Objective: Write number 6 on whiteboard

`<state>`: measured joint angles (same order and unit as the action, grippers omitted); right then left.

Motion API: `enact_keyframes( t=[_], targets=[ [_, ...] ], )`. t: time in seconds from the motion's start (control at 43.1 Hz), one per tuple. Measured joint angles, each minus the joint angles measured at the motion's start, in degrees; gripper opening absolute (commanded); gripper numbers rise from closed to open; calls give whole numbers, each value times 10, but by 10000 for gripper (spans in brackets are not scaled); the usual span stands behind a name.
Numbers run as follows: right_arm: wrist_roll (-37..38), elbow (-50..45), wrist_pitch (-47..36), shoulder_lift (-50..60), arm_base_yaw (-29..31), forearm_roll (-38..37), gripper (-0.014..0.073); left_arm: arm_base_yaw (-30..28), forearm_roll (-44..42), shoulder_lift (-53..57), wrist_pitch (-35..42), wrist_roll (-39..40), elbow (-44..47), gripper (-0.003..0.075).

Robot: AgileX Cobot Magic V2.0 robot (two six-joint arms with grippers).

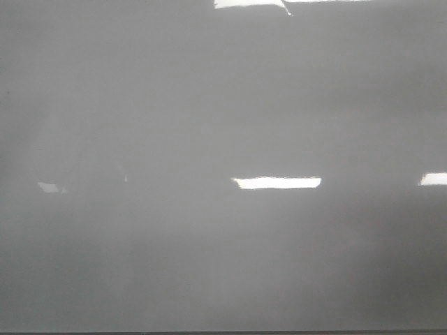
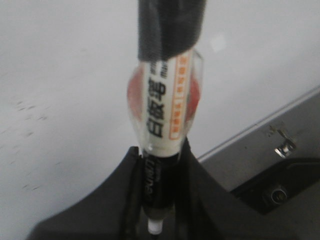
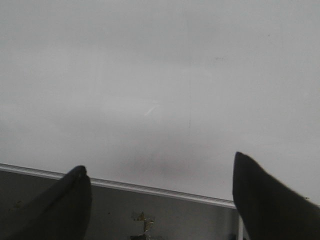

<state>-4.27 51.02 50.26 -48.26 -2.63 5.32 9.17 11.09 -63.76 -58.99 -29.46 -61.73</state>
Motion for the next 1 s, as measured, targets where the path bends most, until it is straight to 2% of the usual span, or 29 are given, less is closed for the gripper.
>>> enact_keyframes(
  t=[0.301, 0.51, 0.765, 0.997],
  targets=[
    [-60, 7, 30, -35, -50, 34, 601, 161, 24, -62, -15, -87, -5, -20],
    [-181, 33, 55, -75, -125, 66, 601, 262, 24, -123, -14, -121, -21, -20],
    [-345, 35, 71, -119, -235, 136, 601, 327, 4, -157, -6, -136, -49, -20],
    [-464, 40, 47, -151, -285, 236, 601, 373, 2, -158, 7, -170, -50, -20]
  ],
)
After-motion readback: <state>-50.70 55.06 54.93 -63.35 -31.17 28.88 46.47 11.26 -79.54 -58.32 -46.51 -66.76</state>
